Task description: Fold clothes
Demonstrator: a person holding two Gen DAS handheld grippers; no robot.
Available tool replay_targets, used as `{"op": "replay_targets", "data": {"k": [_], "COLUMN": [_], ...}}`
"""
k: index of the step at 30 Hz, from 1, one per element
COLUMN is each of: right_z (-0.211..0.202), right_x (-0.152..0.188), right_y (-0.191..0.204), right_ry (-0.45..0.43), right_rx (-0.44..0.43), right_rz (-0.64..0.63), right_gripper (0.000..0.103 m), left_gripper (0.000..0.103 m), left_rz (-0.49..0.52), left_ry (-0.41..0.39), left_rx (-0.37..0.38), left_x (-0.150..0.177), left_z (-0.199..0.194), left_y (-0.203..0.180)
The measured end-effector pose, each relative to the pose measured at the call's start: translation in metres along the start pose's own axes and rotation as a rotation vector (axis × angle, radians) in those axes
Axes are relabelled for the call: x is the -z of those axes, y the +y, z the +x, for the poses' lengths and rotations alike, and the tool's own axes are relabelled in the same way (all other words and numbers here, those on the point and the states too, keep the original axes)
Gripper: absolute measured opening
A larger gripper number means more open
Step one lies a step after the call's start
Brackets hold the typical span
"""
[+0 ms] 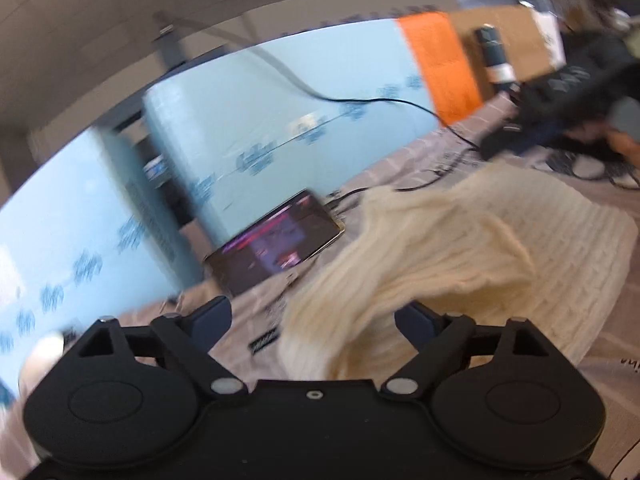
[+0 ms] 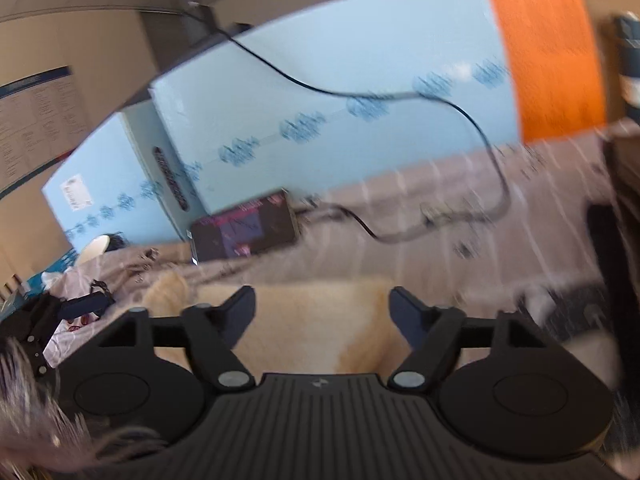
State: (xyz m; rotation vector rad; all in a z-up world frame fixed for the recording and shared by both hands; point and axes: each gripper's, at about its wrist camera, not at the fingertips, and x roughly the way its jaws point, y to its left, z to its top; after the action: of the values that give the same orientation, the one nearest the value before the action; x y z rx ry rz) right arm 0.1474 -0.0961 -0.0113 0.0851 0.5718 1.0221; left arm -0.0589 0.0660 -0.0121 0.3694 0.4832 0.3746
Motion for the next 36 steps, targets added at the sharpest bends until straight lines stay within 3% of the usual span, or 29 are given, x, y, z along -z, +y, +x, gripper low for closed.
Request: {"op": "replay_targets", "data": {"k": [5, 8, 10, 12, 15, 18, 21, 26, 28, 33, 36], "right_z": [0.02, 0.024, 0.026, 0.026, 0.025, 0.024, 0.023, 0.023, 0.023, 0.023, 0.023], "right_x": [0.013, 0.019, 0.021, 0.021, 0.022, 0.022, 0.022, 0.022, 0.023, 0.023, 0.021], "right_y": [-0.023, -0.033, -0.034, -0.034, -0.035, -0.036, -0.036, -0.036, -0.035, -0.035, -0.034], "right_ry": [0.014, 0.029, 0.039, 0.042, 0.034, 0.03, 0.023, 0.02, 0.019, 0.017, 0.02], "right_rx": [-0.018, -0.008, -0.012, -0.033, -0.015, -0.017, -0.014, -0.009, -0.006, 0.011, 0.025], "right_rz": [0.068, 0.103, 0.106, 0.12, 0.127, 0.134, 0.136, 0.136, 0.135, 0.125, 0.093], "right_gripper": [0.077, 0.077, 0.077, 0.077, 0.077, 0.077, 0.077, 0.077, 0.077, 0.077, 0.077], "left_gripper": [0.091, 0.088, 0.053, 0.04, 0.03, 0.029, 0.033, 0.078, 0.089, 0.103, 0.103], "left_rz": [0.088, 0.071, 0.03, -0.023, -0.115, -0.228, -0.334, -0.433, -0.429, -0.355, -0.339], "left_ry": [-0.012, -0.004, 0.001, 0.002, -0.016, -0.03, 0.003, 0.146, 0.203, 0.274, 0.261], "left_rx": [0.051, 0.073, 0.084, 0.06, -0.002, -0.083, -0.151, -0.304, -0.373, -0.433, -0.38], "left_x": [-0.007, -0.007, -0.006, -0.003, 0.005, 0.015, 0.029, 0.053, 0.061, 0.078, 0.081], "left_z": [0.019, 0.029, 0.03, 0.026, 0.014, 0.001, -0.004, 0.002, 0.005, 0.011, 0.008], "left_y": [-0.016, -0.013, -0.005, 0.005, 0.023, 0.044, 0.063, 0.083, 0.088, 0.099, 0.106]}}
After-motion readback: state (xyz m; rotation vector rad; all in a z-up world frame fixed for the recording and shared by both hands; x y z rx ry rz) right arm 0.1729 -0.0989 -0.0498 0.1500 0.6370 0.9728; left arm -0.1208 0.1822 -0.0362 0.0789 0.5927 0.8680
